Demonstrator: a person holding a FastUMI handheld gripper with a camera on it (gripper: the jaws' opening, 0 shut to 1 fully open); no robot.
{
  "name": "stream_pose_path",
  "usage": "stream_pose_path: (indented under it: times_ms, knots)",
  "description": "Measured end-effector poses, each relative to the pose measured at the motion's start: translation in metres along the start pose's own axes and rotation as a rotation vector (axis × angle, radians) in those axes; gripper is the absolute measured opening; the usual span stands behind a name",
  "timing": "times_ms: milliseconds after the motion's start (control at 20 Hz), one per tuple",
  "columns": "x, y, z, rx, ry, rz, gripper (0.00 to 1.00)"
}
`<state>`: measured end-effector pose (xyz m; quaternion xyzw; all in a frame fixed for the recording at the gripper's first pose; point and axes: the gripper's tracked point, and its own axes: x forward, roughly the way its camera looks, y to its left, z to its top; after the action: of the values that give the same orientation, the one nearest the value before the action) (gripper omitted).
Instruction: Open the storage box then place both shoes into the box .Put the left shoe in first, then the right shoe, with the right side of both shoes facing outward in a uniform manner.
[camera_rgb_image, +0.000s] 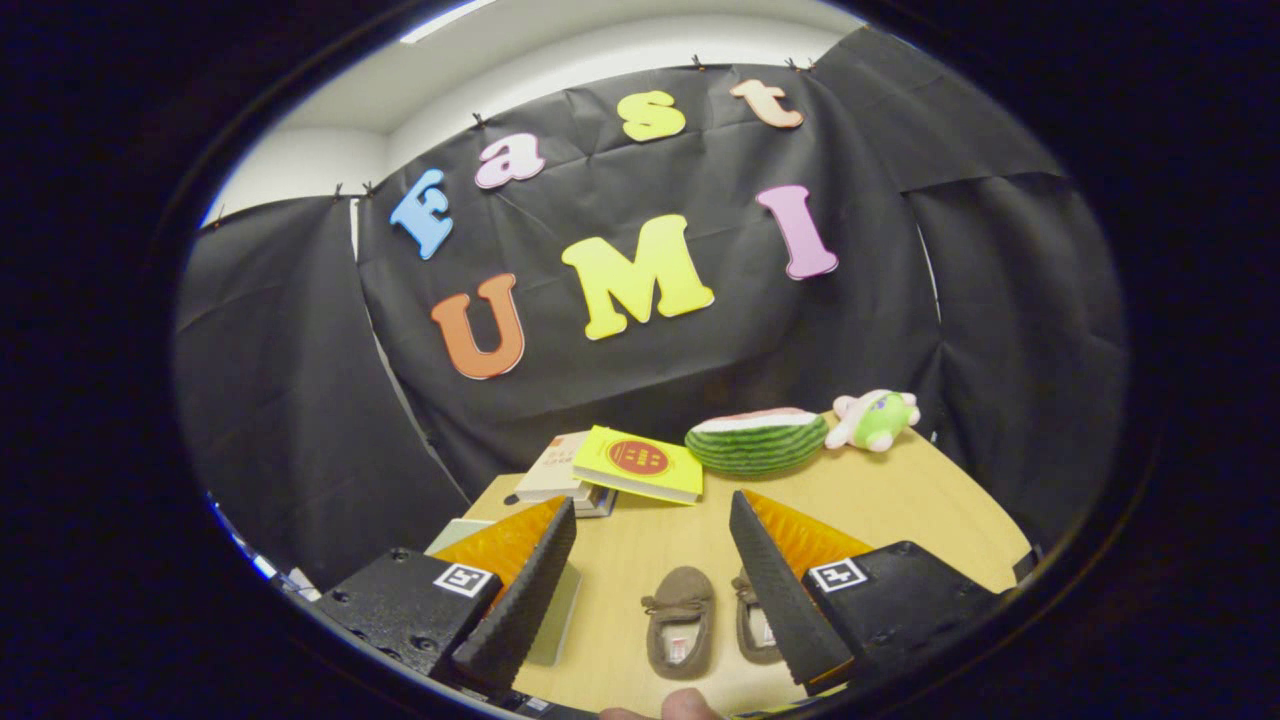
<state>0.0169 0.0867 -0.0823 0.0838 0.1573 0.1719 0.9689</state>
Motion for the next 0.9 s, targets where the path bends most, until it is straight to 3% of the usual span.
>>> stream_pose_path:
  times_ms: [200,450,700,900]
  knots:
    - [0.017,0.033,-0.029,0.014,0.077,0.109,0.99]
    - [0.039,0.101,-0.076,0.051,0.240,0.323,0.99]
    - [0.055,0.150,-0.149,0.051,0.435,0.506,0.99]
    - [0.071,0.159,-0.193,0.092,0.549,0.561,0.99]
